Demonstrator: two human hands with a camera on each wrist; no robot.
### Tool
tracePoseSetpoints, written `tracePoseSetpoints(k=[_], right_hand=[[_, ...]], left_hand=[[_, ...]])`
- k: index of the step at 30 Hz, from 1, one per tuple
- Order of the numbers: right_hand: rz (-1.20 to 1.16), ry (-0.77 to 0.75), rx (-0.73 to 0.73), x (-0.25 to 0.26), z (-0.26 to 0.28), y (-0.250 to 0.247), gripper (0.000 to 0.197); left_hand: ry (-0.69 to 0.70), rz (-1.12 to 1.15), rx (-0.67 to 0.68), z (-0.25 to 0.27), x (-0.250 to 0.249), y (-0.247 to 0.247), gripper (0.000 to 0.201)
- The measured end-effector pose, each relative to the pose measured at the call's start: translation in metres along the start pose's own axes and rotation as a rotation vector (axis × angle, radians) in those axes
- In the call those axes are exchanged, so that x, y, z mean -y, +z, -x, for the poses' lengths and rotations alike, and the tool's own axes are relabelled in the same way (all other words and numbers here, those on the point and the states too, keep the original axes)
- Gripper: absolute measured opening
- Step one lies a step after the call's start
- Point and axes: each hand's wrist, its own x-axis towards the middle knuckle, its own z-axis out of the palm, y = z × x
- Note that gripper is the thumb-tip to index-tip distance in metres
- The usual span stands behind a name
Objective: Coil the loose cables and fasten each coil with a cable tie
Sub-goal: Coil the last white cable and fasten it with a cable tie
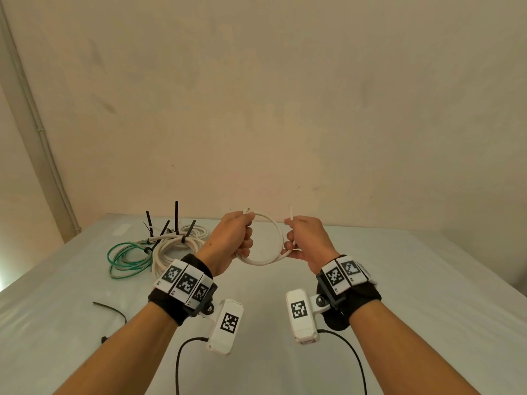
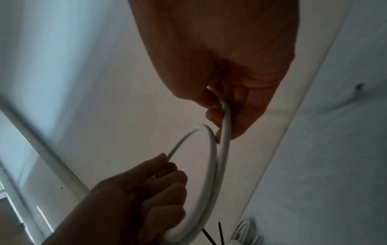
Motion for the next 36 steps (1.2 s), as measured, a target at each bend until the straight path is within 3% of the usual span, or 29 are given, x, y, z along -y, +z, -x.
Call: tracePoseSetpoints(k=[5, 9, 14, 16, 19, 22, 26, 29, 34, 36], right_hand=[[0.106, -0.034, 0.105, 0.009, 0.006, -0.003, 0.032], [0.191, -0.098, 0.178, 0.009, 0.009, 0.002, 0.033], [0.228, -0.215, 0.131, 0.0, 0.01, 0.003, 0.033], [0.102, -0.2, 0.158, -0.001, 0.012, 0.005, 0.032], [-0.269, -0.102, 0.279, 0.004, 0.018, 0.008, 0.029], [-0.339, -0.05, 0.253, 0.01, 0.02, 0.01, 0.03], [-0.264, -0.002, 0.269, 0.015, 0.023, 0.009, 0.029], [-0.162, -0.001, 0.271, 0.019, 0.025, 0.009, 0.027], [-0.026, -0.016, 0.193, 0.024, 0.028, 0.011, 0.033], [-0.022, -0.024, 0.162, 0.025, 0.028, 0.011, 0.033]], left_hand=[[0.035, -0.047, 0.135, -0.001, -0.004, -0.006, 0.027], [0.172, -0.279, 0.131, -0.004, -0.003, -0.004, 0.028], [0.288, -0.458, 0.13, -0.005, -0.007, 0.0, 0.03], [0.266, -0.465, 0.136, -0.005, -0.009, 0.003, 0.03], [0.199, -0.487, 0.179, -0.003, -0.009, 0.009, 0.03], [0.146, -0.401, 0.221, -0.002, -0.007, 0.008, 0.028], [0.146, -0.347, 0.209, -0.003, -0.013, 0.003, 0.031], [0.279, -0.492, 0.107, -0.006, -0.013, 0.001, 0.036], [0.603, -0.811, -0.03, -0.008, -0.005, -0.002, 0.005], [0.649, -0.9, -0.063, -0.009, -0.003, 0.0, 0.023]])
